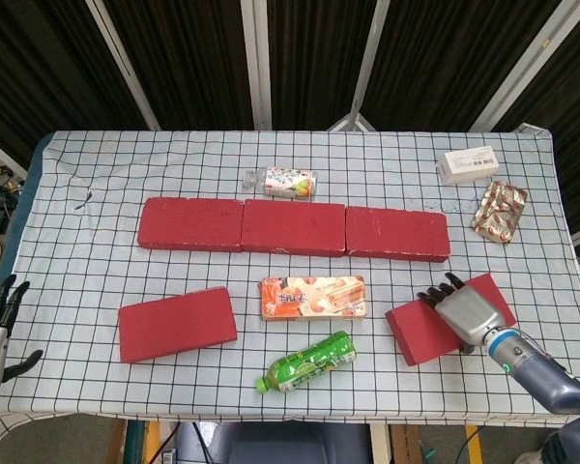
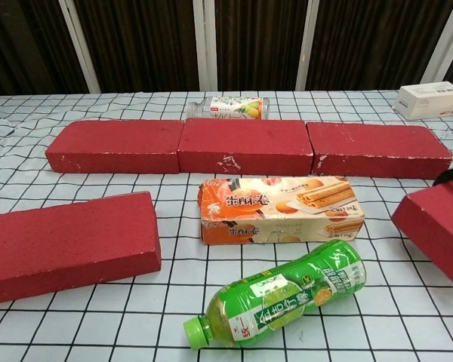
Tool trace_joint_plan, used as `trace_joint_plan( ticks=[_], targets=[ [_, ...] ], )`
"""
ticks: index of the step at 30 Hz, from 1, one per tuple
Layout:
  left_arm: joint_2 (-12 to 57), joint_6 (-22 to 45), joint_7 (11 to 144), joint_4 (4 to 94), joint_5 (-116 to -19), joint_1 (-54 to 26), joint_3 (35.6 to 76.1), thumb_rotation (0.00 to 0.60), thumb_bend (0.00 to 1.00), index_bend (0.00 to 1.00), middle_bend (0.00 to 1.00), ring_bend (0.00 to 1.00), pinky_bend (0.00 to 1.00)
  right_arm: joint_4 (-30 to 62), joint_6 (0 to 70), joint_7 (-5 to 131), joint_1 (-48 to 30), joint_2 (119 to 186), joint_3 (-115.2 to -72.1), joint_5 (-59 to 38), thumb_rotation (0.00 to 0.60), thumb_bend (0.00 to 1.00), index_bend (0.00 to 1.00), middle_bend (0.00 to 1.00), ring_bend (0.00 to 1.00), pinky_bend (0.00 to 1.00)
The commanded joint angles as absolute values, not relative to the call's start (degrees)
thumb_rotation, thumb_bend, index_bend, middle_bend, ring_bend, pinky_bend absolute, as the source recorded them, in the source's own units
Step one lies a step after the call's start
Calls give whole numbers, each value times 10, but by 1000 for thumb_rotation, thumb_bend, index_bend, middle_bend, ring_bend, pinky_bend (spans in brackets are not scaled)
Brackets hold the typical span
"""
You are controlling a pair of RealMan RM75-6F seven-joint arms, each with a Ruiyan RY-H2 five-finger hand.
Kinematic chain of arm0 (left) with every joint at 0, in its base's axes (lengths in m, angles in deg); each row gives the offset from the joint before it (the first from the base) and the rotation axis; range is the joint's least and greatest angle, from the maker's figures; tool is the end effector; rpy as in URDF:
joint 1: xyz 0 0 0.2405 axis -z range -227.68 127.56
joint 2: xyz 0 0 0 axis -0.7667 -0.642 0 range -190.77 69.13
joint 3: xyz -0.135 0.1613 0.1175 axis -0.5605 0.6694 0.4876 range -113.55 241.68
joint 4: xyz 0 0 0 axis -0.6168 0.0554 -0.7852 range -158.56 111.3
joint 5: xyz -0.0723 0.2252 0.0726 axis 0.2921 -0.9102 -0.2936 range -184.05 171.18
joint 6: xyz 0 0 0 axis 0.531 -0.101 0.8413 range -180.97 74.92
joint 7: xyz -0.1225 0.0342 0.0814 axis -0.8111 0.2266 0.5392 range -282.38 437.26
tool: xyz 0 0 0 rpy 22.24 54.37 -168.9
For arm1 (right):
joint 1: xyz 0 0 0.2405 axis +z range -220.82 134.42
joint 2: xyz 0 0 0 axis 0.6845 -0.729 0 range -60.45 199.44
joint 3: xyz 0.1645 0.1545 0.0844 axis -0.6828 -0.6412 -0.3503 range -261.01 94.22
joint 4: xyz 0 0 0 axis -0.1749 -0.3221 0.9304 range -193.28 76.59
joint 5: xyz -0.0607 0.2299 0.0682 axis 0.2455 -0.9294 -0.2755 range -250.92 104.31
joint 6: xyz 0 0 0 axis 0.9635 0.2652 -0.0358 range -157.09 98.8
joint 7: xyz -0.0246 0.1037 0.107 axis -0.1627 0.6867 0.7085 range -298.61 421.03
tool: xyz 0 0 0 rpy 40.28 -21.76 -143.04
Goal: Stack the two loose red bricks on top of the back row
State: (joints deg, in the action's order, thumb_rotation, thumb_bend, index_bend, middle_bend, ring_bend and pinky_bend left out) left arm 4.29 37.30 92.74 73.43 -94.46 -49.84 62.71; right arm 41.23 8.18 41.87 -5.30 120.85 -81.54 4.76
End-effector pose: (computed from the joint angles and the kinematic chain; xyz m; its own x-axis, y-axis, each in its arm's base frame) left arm -0.2969 0.1578 0.1121 0.5465 -0.0218 0.8372 0.8373 0.0348 -0.5457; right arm -0.2560 -0.2978 0.0769 0.8274 -0.3967 0.3975 -0.5592 -0.5160 0.6489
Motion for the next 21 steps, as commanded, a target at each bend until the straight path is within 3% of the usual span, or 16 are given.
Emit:
trace_joint_plan(
  ticks=[1, 5, 9, 16, 21],
  targets=[
    [43, 367, 927, 734, -940, -496, 626, 600, 0, 0, 0, 0, 175, 471, 47, 402, -4, 1141, -852, -39, 600, 206, 405, 293, 185, 0],
    [42, 363, 922, 733, -934, -493, 623, 600, 0, 0, 0, 0, 175, 491, -11, 339, 82, 1119, -855, -184, 600, 206, 405, 293, 185, 0],
    [43, 359, 922, 730, -925, -491, 618, 600, 0, 0, 0, 0, 175, 479, -35, 275, 210, 1149, -808, -369, 600, 205, 405, 293, 185, 0],
    [45, 344, 921, 725, -905, -482, 610, 600, 0, 0, 0, 0, 175, 411, 20, 169, 517, 1309, -639, -791, 600, 207, 405, 293, 185, 0],
    [50, 338, 921, 718, -884, -477, 598, 600, 0, 0, 0, 0, 175, 321, 31, 123, 622, 1418, -596, -998, 600, 210, 405, 293, 185, 0]
  ],
)
